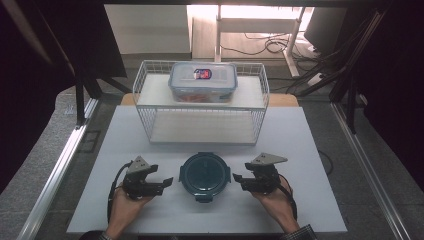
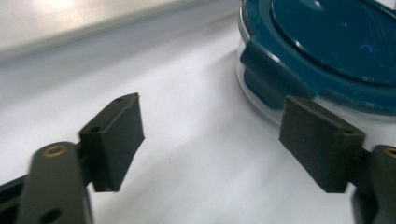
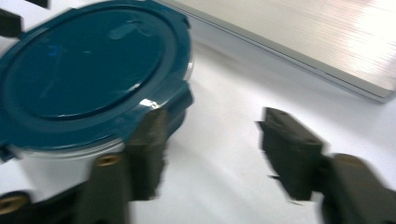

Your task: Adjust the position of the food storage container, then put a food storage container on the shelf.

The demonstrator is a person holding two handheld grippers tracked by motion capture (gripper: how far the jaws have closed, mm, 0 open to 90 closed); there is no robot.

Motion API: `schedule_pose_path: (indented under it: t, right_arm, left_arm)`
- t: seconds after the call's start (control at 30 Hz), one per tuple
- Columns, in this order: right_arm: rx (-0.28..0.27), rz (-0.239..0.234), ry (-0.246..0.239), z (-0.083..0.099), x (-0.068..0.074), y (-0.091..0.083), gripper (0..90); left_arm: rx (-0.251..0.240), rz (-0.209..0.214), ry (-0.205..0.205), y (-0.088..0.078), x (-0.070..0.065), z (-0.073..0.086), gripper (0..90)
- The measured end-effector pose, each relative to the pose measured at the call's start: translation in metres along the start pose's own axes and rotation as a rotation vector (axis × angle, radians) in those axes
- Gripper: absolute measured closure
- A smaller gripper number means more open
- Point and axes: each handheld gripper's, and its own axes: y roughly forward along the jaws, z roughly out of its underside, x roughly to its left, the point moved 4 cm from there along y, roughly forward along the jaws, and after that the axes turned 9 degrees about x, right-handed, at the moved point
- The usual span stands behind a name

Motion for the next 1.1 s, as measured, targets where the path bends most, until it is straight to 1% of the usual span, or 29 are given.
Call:
schedule_pose_path:
  t: [0.07,0.1,0.17,0.23,0.27,0.33,0.4,0.43,0.5,0.57,0.63,0.7,0.73,0.8,0.9,0.97,1.03,1.1]
  right_arm:
    - [-0.009,-0.015,-0.021,0.002,0.002,-0.001,22.1]
    - [-0.012,-0.022,-0.031,0.004,0.004,-0.001,17.3]
    - [0.002,-0.018,-0.054,0.007,0.008,0.000,8.3]
    - [0.030,-0.007,-0.083,0.012,0.013,0.001,4.9]
    - [0.042,-0.006,-0.094,0.015,0.014,0.002,4.8]
    - [0.059,-0.007,-0.099,0.019,0.016,0.003,4.2]
    - [0.066,-0.012,-0.097,0.022,0.016,0.004,3.4]
    - [0.062,-0.013,-0.094,0.022,0.015,0.004,3.1]
    - [0.052,-0.017,-0.089,0.022,0.014,0.003,2.9]
    - [0.036,-0.017,-0.086,0.020,0.013,0.001,2.8]
    - [0.032,-0.020,-0.087,0.019,0.012,0.001,3.1]
    - [0.034,-0.042,-0.083,0.019,0.012,0.000,3.6]
    - [0.030,-0.046,-0.084,0.018,0.012,0.000,3.7]
    - [0.022,-0.058,-0.076,0.017,0.014,-0.001,4.1]
    - [0.010,-0.064,-0.071,0.015,0.013,-0.002,4.1]
    - [-0.002,-0.087,-0.063,0.013,0.013,-0.002,4.0]
    - [-0.006,-0.105,-0.057,0.010,0.014,0.000,3.9]
    - [-0.006,-0.120,-0.053,0.007,0.016,0.000,3.9]
  left_arm:
    - [0.008,0.016,-0.013,-0.001,-0.003,0.004,11.6]
    - [0.011,0.023,-0.009,-0.001,-0.004,0.006,9.2]
    - [0.023,0.020,0.014,-0.002,-0.007,0.011,6.6]
    - [0.035,0.007,0.035,-0.002,-0.009,0.015,5.5]
    - [0.037,0.009,0.039,-0.003,-0.010,0.017,4.7]
    - [0.045,0.014,0.044,-0.002,-0.009,0.019,4.4]
    - [0.051,0.004,0.053,-0.001,-0.008,0.021,4.4]
    - [0.050,0.000,0.059,-0.001,-0.008,0.021,4.4]
    - [0.043,0.000,0.058,-0.001,-0.008,0.021,4.4]
    - [0.032,0.010,0.054,-0.001,-0.007,0.020,4.2]
    - [0.025,0.022,0.044,-0.001,-0.007,0.019,4.1]
    - [0.034,0.026,0.037,0.000,-0.007,0.019,4.4]
    - [0.045,0.019,0.036,0.001,-0.007,0.019,4.5]
    - [0.054,0.023,0.030,0.001,-0.009,0.018,5.2]
    - [0.042,0.048,0.016,0.000,-0.011,0.015,5.5]
    - [0.033,0.069,0.011,-0.001,-0.012,0.012,5.5]
    - [0.022,0.100,0.000,-0.002,-0.013,0.008,5.4]
    - [0.015,0.125,0.005,-0.003,-0.014,0.003,5.3]
